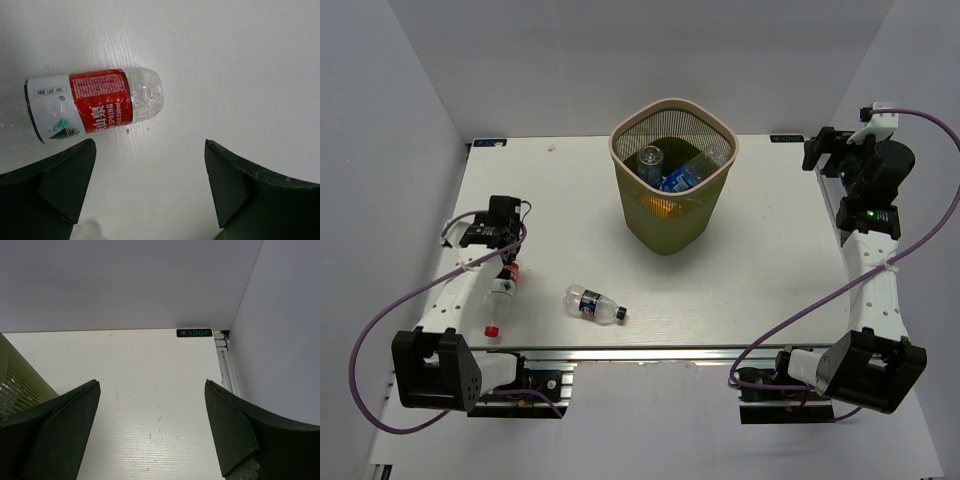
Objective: Put the plastic bottles in the bin
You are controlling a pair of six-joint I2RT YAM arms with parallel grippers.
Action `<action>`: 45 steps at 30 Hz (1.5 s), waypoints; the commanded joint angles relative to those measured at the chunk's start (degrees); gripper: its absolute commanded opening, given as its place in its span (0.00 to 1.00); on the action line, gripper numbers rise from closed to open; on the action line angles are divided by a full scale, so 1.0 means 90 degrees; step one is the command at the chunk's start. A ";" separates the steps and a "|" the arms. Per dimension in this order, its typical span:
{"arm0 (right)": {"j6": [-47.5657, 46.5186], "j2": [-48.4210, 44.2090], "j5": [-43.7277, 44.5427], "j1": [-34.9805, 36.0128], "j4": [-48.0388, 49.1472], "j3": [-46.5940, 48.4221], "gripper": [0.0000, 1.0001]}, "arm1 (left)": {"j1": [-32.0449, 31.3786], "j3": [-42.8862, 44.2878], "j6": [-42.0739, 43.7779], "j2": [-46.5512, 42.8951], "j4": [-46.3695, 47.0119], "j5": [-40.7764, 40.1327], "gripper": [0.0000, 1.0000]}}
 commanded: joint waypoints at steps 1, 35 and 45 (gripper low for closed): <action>-0.0083 0.0040 0.0050 -0.0024 0.0025 0.0182 0.89 | 0.0043 0.0462 0.2649 -0.0080 0.0476 0.0003 0.98; -0.0337 0.0821 -0.0673 -0.0033 -0.0063 0.0348 0.89 | 0.0658 -0.0151 0.7809 0.1882 0.0935 0.1497 0.98; -0.0240 0.0850 -0.0653 -0.0033 0.0054 0.0280 0.89 | 0.0707 0.0239 0.7614 0.2674 0.0544 0.1761 0.73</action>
